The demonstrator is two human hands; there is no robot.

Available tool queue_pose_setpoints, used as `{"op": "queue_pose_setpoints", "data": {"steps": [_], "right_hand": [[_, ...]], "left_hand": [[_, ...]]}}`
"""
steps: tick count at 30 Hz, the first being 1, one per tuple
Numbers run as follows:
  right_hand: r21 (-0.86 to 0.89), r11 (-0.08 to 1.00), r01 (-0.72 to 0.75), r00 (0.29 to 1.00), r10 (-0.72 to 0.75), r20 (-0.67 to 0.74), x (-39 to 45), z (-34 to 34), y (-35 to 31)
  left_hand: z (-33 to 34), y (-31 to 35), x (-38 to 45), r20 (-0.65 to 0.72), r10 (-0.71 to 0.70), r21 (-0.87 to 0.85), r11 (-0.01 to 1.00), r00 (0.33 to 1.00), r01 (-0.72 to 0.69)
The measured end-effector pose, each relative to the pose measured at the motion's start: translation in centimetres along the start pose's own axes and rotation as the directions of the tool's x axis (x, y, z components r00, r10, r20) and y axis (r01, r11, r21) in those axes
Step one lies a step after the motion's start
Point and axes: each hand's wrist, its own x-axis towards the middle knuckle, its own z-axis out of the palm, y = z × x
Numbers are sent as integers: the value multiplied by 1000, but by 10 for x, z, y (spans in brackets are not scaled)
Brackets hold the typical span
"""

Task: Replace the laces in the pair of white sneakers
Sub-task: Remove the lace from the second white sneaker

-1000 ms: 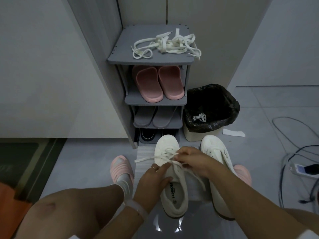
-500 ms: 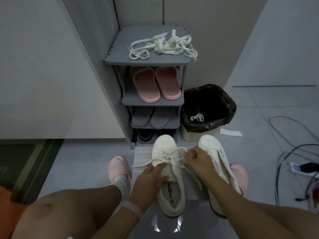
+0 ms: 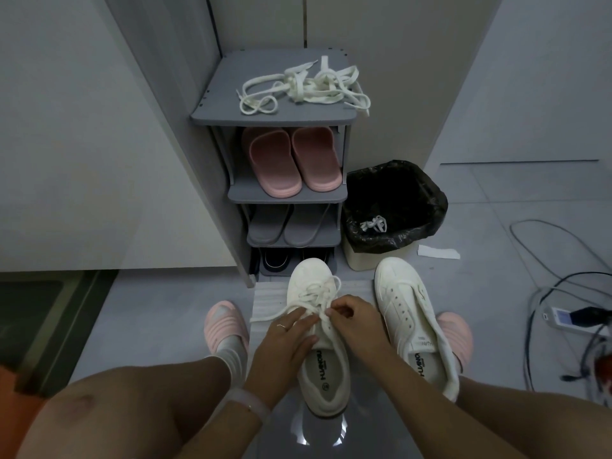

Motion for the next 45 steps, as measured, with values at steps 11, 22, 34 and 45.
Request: {"op": "queue_pose_setpoints", "data": {"steps": [11, 22, 34, 45], "right_hand": [[182, 972, -148, 940, 195, -280, 32, -42, -27], [67, 994, -84, 992, 90, -91, 3, 1, -19], [149, 953, -262, 964, 267, -16, -5, 6, -8], [260, 932, -251, 933, 304, -190, 14, -24, -16]], "left_hand": [[1, -1, 5, 34, -13, 7, 1000, 999, 13], [0, 0, 3, 25, 10, 17, 1000, 1000, -10], [0, 0, 4, 30, -17, 13, 1000, 999, 17], [2, 0, 4, 26, -15, 19, 1000, 1000, 15]]}}
